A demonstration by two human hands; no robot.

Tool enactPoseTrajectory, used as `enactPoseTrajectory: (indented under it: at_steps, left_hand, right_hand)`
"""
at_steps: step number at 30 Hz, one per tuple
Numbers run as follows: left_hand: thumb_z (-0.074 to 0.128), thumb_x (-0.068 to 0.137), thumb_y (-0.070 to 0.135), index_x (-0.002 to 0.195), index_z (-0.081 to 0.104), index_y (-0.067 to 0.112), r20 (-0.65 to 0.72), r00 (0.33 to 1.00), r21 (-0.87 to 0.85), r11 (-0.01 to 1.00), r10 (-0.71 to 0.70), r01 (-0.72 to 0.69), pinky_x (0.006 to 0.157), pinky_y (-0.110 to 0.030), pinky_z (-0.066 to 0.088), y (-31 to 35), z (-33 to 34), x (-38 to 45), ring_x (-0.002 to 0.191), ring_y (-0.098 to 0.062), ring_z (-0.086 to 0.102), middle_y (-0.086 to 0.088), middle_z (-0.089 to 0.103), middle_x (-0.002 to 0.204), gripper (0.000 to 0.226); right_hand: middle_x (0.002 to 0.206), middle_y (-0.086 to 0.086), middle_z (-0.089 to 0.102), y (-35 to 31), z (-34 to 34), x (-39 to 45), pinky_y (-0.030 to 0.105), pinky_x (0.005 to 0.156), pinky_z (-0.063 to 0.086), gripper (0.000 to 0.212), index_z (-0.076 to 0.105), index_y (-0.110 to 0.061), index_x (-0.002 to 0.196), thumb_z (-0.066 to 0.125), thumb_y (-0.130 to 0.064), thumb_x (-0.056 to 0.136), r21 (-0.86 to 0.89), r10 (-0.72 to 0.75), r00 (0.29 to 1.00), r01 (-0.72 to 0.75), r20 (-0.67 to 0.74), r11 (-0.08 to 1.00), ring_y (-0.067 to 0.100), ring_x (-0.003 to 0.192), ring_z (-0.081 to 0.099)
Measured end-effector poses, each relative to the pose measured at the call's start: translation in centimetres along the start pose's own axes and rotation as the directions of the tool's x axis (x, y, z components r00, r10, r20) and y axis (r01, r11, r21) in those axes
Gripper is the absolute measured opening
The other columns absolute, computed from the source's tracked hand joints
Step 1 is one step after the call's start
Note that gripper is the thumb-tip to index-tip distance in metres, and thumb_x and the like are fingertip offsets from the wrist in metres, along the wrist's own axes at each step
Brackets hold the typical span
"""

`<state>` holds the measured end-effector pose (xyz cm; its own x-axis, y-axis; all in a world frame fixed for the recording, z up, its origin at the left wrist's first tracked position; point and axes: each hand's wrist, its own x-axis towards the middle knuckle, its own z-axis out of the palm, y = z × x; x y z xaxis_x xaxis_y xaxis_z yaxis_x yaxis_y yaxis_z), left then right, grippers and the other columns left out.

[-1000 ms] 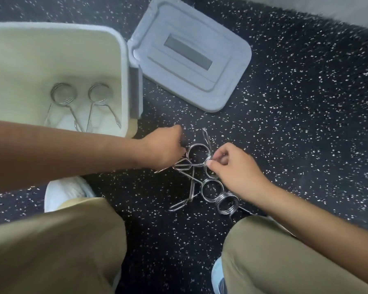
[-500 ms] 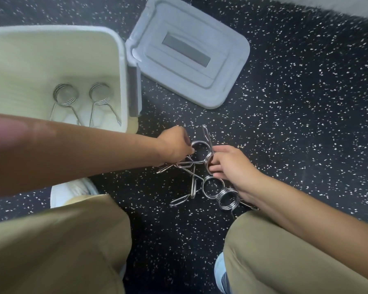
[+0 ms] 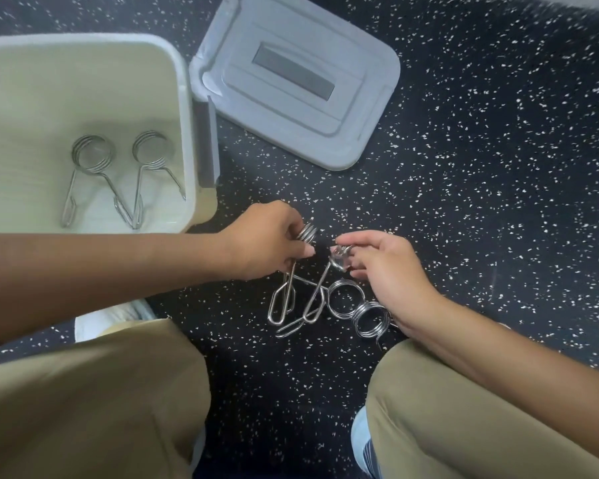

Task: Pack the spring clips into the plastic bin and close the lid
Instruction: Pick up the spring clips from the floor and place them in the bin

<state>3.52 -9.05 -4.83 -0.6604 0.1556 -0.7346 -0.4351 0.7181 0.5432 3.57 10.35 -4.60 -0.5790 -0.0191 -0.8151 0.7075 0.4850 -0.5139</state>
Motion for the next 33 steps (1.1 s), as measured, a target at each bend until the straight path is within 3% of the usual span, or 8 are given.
enactPoseTrajectory:
  at_steps: [4,8,11,13,20,25,30,33]
  left_hand:
    - [0.073,0.088,0.039,0.079,0.067,0.009,-0.086,0.995,0.075,0.996,0.055,-0.048,0.069,-0.045,0.060,0.3,-1.2,-2.1,0.063,-0.017,0.072,-0.005,0.073,0.066,0.032]
    - [0.073,0.084,0.049,0.072,0.067,0.012,-0.190,0.976,0.173,0.983,0.102,-0.069,0.066,-0.044,0.055,1.2,-2.3,-4.2,0.065,-0.020,0.067,-0.003,0.070,0.065,0.039]
    - [0.074,0.082,0.050,0.067,0.066,0.011,-0.192,0.972,0.109,0.987,0.139,-0.119,0.064,-0.047,0.055,1.9,-2.7,-5.7,0.064,-0.024,0.067,-0.006,0.069,0.062,0.042]
    - [0.074,0.082,0.050,0.063,0.065,0.015,-0.185,0.969,0.097,0.984,0.165,-0.149,0.060,-0.044,0.055,2.4,-3.0,-6.7,0.060,-0.019,0.066,-0.004,0.068,0.059,0.041]
    - [0.065,0.078,0.061,0.062,0.062,0.023,-0.294,0.916,0.225,0.952,0.271,-0.210,0.055,-0.028,0.047,3.0,-5.0,-10.4,0.060,-0.009,0.065,0.005,0.068,0.058,0.041]
    - [0.066,0.077,0.061,0.059,0.060,0.024,-0.373,0.862,0.178,0.938,0.344,-0.297,0.055,-0.027,0.049,2.0,-6.8,-12.6,0.058,-0.005,0.064,0.009,0.063,0.052,0.042]
    - [0.069,0.078,0.054,0.059,0.056,0.029,-0.450,0.810,0.246,0.924,0.376,-0.292,0.055,-0.016,0.047,0.5,-8.9,-14.3,0.056,0.004,0.061,0.019,0.054,0.048,0.034]
    - [0.070,0.080,0.049,0.062,0.058,0.026,-0.515,0.764,0.279,0.918,0.390,-0.281,0.055,-0.012,0.043,-0.6,-10.4,-14.8,0.061,0.002,0.060,0.020,0.053,0.050,0.032]
  right_hand:
    - [0.094,-0.002,0.080,-0.2,-0.3,-0.6,0.040,0.088,0.058,0.043,0.079,-0.022,0.098,0.051,0.010,0.087,-0.077,-0.130,0.987,0.137,0.094,0.988,0.022,0.084,0.072]
    - [0.076,0.010,0.073,-0.4,-0.7,-1.2,0.038,0.069,0.046,0.032,0.080,-0.028,0.095,0.057,-0.006,0.091,-0.081,-0.159,0.978,0.171,0.136,0.982,0.024,0.068,0.051]
    - [0.083,-0.003,0.079,-0.7,-0.5,-1.4,0.035,0.083,0.057,0.016,0.079,-0.021,0.097,0.068,-0.011,0.090,0.022,-0.177,0.968,0.176,0.176,0.984,0.016,0.075,0.067]
    - [0.097,0.005,0.081,-0.9,-0.4,-1.4,0.032,0.087,0.059,0.012,0.076,-0.012,0.097,0.076,-0.009,0.086,0.091,-0.183,0.966,0.169,0.184,0.981,0.013,0.081,0.072]
    - [0.076,0.010,0.073,-2.9,0.7,-2.6,0.034,0.076,0.061,0.020,0.063,-0.008,0.084,0.082,-0.005,0.078,0.248,-0.212,0.971,0.181,0.109,0.952,0.026,0.073,0.068]
    - [0.086,0.036,0.071,-5.3,1.4,-3.9,0.036,0.069,0.060,0.026,0.056,-0.012,0.077,0.081,-0.007,0.079,0.233,-0.268,0.962,0.249,0.055,0.940,0.032,0.070,0.071]
    - [0.079,0.038,0.067,-8.5,2.2,-5.6,0.030,0.060,0.062,0.023,0.053,-0.012,0.083,0.072,0.000,0.085,0.327,-0.331,0.943,0.305,0.027,0.895,0.023,0.066,0.077]
    - [0.069,0.022,0.076,-10.6,2.8,-6.6,0.024,0.051,0.057,0.023,0.052,-0.013,0.095,0.067,0.003,0.088,0.388,-0.349,0.937,0.314,0.020,0.866,0.021,0.056,0.073]
